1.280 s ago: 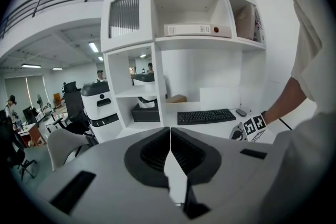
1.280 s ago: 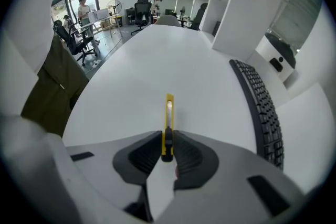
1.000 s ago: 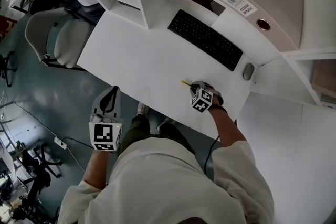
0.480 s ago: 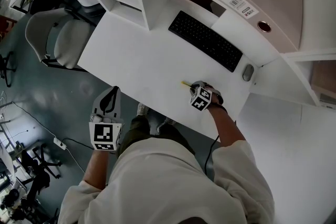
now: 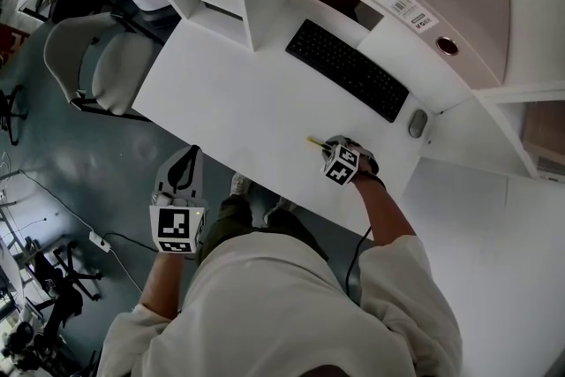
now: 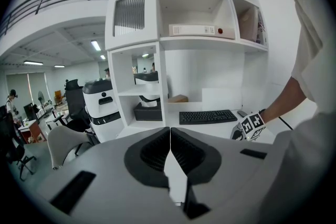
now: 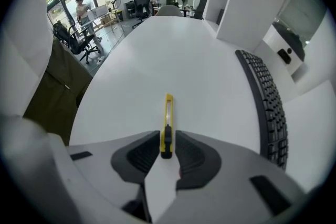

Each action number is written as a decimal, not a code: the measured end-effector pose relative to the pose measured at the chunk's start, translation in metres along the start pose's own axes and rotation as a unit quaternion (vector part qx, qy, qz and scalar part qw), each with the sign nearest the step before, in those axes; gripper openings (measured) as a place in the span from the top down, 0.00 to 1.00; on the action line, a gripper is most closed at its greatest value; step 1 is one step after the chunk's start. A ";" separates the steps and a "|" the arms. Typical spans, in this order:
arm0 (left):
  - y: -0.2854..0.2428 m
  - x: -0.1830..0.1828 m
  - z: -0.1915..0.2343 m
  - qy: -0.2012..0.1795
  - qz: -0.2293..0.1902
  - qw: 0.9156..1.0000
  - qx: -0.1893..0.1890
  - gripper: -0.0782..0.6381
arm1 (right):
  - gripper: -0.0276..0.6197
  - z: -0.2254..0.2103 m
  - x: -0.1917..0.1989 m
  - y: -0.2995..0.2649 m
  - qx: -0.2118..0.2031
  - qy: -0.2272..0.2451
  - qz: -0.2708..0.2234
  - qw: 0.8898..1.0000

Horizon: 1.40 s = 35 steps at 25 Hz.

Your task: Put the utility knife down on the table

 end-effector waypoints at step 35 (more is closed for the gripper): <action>-0.033 -0.042 -0.028 -0.040 -0.058 0.993 0.092 0.88 | 0.81 0.016 0.005 0.156 0.138 -0.218 -0.189 0.947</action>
Point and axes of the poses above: the fingertips, and each gripper's own axes: y backward along the fingers, z to its left, x out of its underside, the point moved 10 cm from there along y, backward along the fingers, and after that the axes turned 4 degrees about x, right-handed, at the moved point
